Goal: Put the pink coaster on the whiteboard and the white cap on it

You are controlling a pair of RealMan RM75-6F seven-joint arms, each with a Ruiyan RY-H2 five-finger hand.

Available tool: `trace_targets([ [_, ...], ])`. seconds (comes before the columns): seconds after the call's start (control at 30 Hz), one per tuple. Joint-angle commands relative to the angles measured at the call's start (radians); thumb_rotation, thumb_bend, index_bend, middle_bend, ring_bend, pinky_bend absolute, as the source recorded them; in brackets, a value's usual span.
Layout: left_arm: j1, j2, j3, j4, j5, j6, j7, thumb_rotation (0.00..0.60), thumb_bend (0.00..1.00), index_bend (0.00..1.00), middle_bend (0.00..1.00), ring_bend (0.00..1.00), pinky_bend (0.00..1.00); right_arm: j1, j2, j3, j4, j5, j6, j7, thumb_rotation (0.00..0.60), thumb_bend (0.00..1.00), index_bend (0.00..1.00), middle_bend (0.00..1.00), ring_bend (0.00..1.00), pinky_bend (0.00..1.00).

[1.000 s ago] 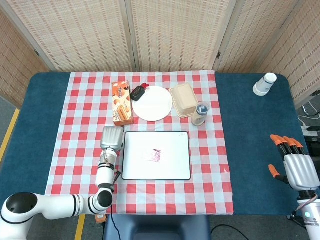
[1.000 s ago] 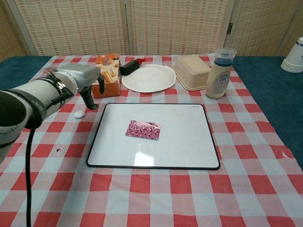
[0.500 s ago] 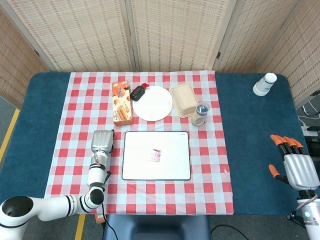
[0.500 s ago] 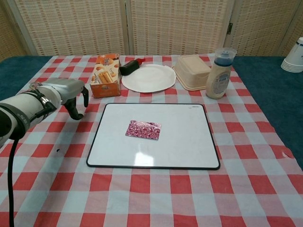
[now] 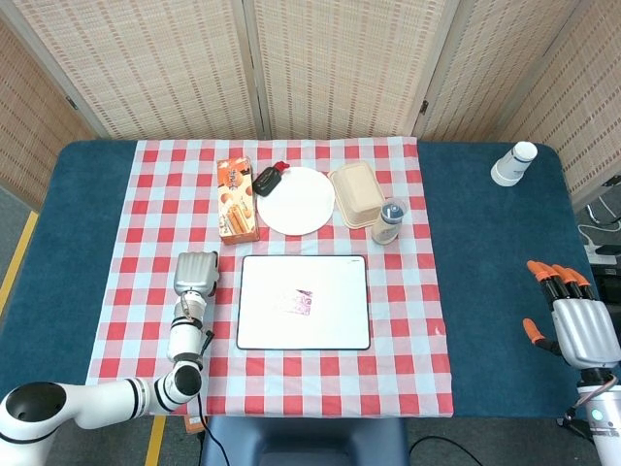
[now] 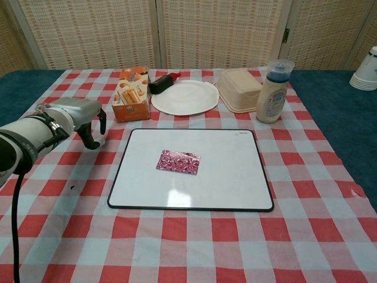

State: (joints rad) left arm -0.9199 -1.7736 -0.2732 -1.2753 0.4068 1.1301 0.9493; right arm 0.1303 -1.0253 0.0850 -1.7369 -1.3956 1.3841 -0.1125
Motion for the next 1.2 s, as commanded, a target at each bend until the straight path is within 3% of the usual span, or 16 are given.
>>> trace_targets([
  [0.03, 0.002, -0.001, 0.001, 0.004, -0.002, -0.006, 0.001, 0.600, 0.34, 0.42, 1.00, 1.00, 1.00, 0.001, 0.000, 0.001, 0.000, 0.003, -0.003, -0.001, 0.600, 0.29, 0.09, 0.13, 0.00, 0.14],
  [0.8, 0.007, -0.028, -0.001, 0.072, 0.011, -0.040, -0.009, 0.600, 0.34, 0.45, 1.00, 1.00, 1.00, 0.003, 0.005, 0.000, -0.002, 0.006, -0.010, 0.003, 0.600, 0.29, 0.09, 0.13, 0.00, 0.14],
  [1.2, 0.004, -0.002, -0.024, 0.007, 0.040, -0.005, -0.012, 0.600, 0.34, 0.47, 1.00, 1.00, 1.00, 0.007, 0.003, 0.002, 0.000, 0.014, -0.016, -0.002, 0.600, 0.30, 0.09, 0.13, 0.00, 0.14],
])
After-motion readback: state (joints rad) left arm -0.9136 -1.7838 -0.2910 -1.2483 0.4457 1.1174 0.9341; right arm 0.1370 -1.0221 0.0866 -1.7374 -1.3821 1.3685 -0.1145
